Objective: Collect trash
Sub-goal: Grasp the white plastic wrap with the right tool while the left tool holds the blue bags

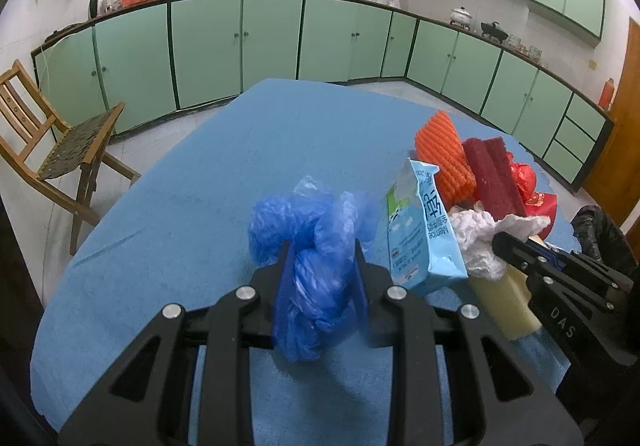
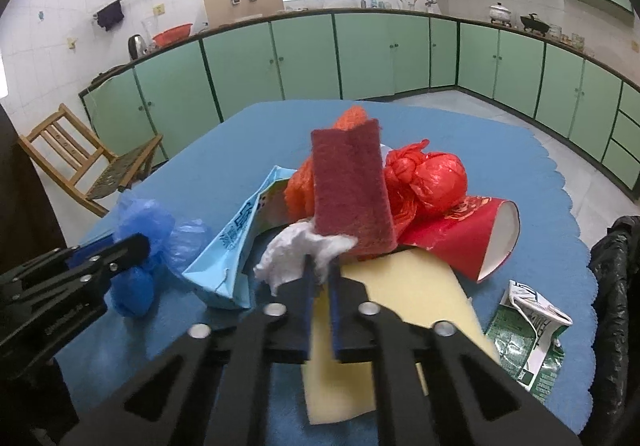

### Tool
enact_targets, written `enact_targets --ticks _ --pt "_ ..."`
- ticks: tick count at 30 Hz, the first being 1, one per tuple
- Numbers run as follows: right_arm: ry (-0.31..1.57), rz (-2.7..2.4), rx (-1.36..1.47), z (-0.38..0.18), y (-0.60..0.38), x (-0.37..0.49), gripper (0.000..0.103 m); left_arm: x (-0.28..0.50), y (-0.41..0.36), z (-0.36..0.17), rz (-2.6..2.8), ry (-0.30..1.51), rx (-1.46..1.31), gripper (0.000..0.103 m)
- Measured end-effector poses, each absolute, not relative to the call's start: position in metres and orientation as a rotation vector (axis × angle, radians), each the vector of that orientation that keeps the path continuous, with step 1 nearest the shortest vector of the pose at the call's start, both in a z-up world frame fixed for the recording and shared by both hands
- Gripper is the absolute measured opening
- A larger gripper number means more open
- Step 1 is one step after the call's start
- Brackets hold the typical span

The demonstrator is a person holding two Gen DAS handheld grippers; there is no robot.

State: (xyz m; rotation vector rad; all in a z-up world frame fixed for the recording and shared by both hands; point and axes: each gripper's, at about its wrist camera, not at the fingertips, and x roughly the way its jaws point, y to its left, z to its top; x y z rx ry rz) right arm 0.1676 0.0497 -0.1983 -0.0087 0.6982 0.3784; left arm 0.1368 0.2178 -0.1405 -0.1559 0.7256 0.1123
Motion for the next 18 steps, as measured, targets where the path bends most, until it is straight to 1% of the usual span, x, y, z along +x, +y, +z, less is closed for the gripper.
enact_targets --ticks 8,18 --pt "0.672 0.402 0.032 -0.179 0.037 0.155 0.003 0.137 0.216 -0.14 0.113 0.72 -0.151 0.026" --pt "0.592 0.443 0.044 -0.143 0.022 0.136 0.003 0.128 0.207 -0.122 0.087 0.677 -0.149 0.026"
